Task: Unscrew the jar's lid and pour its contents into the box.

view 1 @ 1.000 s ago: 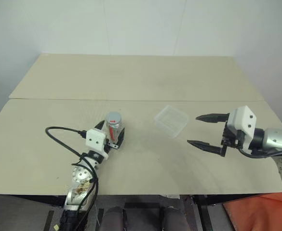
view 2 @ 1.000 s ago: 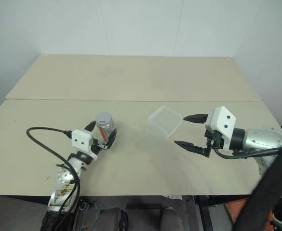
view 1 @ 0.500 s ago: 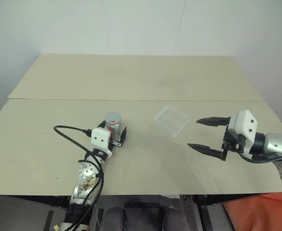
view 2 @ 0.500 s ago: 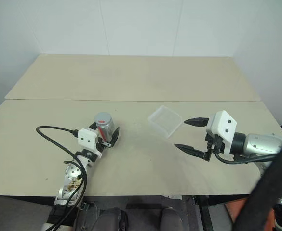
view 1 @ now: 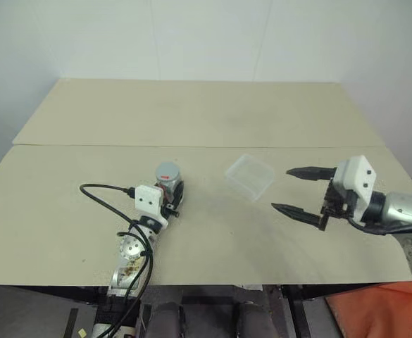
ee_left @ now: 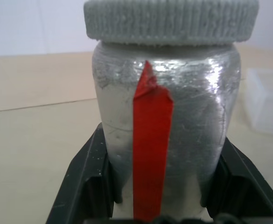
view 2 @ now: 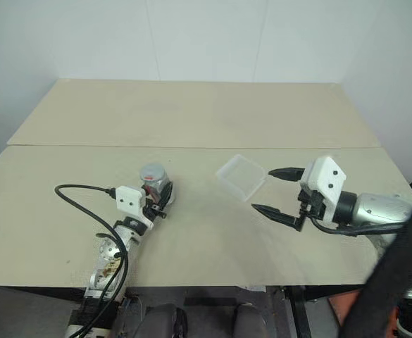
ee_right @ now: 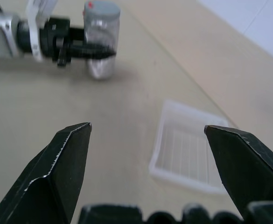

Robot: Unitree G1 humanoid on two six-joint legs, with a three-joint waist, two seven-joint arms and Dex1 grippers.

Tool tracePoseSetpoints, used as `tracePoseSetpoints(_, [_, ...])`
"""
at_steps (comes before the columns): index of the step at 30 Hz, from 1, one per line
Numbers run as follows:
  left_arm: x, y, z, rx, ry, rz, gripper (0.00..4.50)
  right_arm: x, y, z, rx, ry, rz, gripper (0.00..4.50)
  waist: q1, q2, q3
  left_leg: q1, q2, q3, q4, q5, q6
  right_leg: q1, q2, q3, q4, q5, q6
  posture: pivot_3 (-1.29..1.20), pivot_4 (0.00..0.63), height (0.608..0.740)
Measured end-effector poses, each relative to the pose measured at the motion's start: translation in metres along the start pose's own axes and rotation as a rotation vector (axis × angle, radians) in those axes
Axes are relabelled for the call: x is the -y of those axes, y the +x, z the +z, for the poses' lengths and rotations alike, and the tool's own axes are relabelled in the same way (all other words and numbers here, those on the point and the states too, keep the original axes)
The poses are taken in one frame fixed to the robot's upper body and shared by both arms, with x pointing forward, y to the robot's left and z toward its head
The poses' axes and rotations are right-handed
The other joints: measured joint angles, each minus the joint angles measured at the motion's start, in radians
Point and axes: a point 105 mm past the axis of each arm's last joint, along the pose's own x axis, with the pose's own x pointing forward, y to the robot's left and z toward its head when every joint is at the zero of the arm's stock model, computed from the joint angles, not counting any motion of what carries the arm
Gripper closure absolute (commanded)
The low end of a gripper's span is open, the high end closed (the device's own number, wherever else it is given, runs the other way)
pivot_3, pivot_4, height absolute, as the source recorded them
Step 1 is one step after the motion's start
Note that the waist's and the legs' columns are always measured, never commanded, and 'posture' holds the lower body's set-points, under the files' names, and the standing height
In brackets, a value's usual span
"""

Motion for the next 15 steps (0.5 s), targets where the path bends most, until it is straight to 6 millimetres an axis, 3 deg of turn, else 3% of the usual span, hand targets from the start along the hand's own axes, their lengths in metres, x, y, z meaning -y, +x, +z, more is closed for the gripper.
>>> tracePoseSetpoints(3, [0.016, 0.008, 0.011, -0.006, -0.007, -0.14, 2.48, -0.006, 0.019, 0.009, 0.076, 0.075, -0.036, 0.0, -0.001, 0.0, 0.0, 0.0, 0.0, 0.0, 0.0, 0.0, 0.0, 0.0, 0.0, 0.0, 0.0, 0.0, 0.0, 0.0, 0.15, 0.74])
tracePoseSetpoints(9, [0.058, 0.011, 0.014, -0.068, -0.002, -0.418, 2.48, -0.024, 0.06, 0.022, 0.189, 0.228, -0.121, 0.0, 0.0, 0.0, 0.0, -0.003, 0.0, 0.0, 0.0, 0.003, -0.004, -0.003, 0.0, 0.0, 0.001, 0.0, 0.0, 0.0, 0.15, 0.74])
tracePoseSetpoints(15, [0.076, 0.019, 0.025, -0.028, 0.026, -0.517, 2.48, -0.034, 0.076, 0.032, 0.215, 0.258, -0.196, 0.0, 0.0, 0.0, 0.0, -0.004, -0.001, 0.001, 0.0, 0.003, -0.004, -0.004, 0.0, 0.0, 0.0, 0.0, 0.0, 0.0, 0.15, 0.74])
